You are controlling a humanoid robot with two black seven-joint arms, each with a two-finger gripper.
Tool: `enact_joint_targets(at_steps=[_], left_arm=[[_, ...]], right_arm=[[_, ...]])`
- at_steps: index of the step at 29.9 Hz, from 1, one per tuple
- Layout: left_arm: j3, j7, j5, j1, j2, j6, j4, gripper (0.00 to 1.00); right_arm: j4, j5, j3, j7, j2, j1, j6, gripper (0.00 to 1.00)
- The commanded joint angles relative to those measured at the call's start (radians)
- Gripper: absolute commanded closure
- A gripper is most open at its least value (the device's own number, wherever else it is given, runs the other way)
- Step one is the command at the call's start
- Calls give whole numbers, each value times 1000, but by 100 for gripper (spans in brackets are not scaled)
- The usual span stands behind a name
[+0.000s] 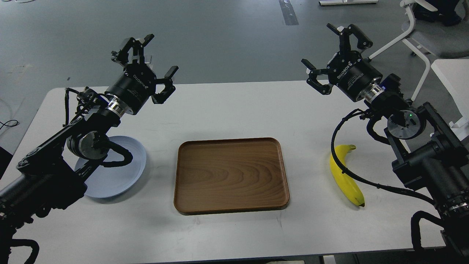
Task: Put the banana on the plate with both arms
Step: 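Lower the left gripper toward the rim of the light blue plate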
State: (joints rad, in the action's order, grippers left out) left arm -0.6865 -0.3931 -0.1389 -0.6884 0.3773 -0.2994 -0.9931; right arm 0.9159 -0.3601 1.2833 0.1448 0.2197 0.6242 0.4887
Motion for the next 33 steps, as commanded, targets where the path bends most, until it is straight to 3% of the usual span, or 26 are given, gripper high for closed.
enact_joint_targets(at_steps=[1, 12, 16, 19, 33], left_arm=[[1, -16, -1, 24, 5, -6, -2, 2], [65, -3, -5, 24, 18, -4, -1, 2], [67, 95, -1, 21, 11, 5, -1, 2], [67, 122, -1, 21, 11, 6, -1, 2], [61, 117, -5, 23, 5, 11, -32, 2]], right_arm=[[0, -3, -4, -1, 3, -6, 0, 0], [0, -23, -47, 2, 21, -18, 0, 0], [0, -48, -51, 4, 21, -18, 0, 0], [0, -53, -51, 4, 21, -18, 0, 0], [1, -77, -64, 18, 17, -18, 0, 0]])
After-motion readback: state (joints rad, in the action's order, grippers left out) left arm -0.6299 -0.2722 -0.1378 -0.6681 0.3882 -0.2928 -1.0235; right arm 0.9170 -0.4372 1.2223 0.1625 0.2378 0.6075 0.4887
